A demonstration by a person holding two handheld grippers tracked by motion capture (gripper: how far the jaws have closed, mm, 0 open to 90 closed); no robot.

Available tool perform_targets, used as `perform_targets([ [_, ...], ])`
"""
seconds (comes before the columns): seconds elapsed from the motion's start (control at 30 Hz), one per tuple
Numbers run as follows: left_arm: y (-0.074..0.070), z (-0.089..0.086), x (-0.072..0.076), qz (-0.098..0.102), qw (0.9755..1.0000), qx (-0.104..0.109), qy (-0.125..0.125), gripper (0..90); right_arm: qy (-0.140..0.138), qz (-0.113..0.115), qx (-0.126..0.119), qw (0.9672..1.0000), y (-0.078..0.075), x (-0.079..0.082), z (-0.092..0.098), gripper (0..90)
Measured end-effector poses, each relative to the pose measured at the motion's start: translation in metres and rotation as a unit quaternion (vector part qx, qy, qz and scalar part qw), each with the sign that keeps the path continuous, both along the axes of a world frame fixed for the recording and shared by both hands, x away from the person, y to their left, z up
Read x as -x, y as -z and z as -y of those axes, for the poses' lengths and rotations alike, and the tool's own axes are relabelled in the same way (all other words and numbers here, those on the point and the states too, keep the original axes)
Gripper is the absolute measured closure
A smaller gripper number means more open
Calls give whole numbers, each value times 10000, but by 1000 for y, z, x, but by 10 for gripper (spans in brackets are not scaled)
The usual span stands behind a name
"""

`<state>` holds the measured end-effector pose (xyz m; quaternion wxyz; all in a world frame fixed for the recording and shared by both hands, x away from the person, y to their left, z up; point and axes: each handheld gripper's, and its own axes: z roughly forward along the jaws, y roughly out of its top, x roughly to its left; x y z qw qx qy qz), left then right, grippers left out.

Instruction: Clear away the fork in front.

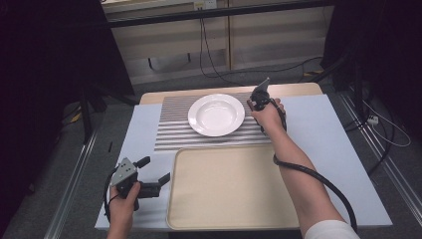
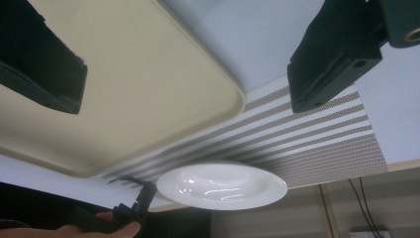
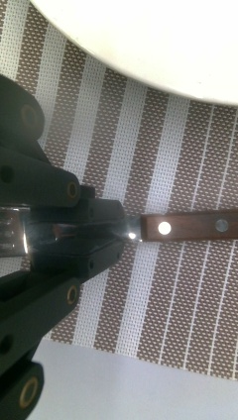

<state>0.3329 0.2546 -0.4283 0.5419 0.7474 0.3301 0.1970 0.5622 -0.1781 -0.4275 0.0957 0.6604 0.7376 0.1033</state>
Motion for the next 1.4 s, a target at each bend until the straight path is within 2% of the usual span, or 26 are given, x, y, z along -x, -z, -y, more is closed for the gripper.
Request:
perform_targets([
  [0.17, 0, -1, 0, 4, 10000, 8, -26, 22, 41, 0, -338, 9994, -3, 2, 11, 843],
  [0.23, 0, 0, 0, -2, 10000, 3, -21, 22, 45, 5, -307, 9995, -5, 3, 12, 843],
  [0.27, 0, 0, 0, -1, 10000, -8, -25, 22, 16, 61, -214, 9998, -6, 3, 13, 843],
  [0.3, 0, -1, 0, -3, 10000, -6, -26, 22, -82, 51, -240, 9997, -2, 5, 15, 834],
  [0.5, 0, 0, -1, -14, 10000, -4, -18, 22, -30, 173, -446, 9989, 1, 5, 20, 815],
  [0.73, 1, 1, -1, -27, 10000, -41, 8, 22, -277, 111, -189, 9994, 1, 3, 13, 775],
  [0.83, 1, 0, -1, -5, 10000, -35, 1, 22, -280, 72, -119, 9995, 1, 2, 11, 775],
  [1.03, 1, 1, -1, -5, 10000, -69, 20, 22, -179, 52, -145, 9997, 1, 2, 11, 776],
  [1.13, 1, 1, -1, -6, 10000, -83, 13, 22, -265, 98, 160, 9995, 1, 3, 3, 794],
  [1.17, 1, 1, 0, -6, 10000, -90, 12, 22, -295, 121, 188, 9993, 1, 4, 2, 813],
  [1.4, 1, 1, 0, -3, 10000, -92, 14, 22, -96, 270, -153, 9995, 2, 7, 10, 824],
])
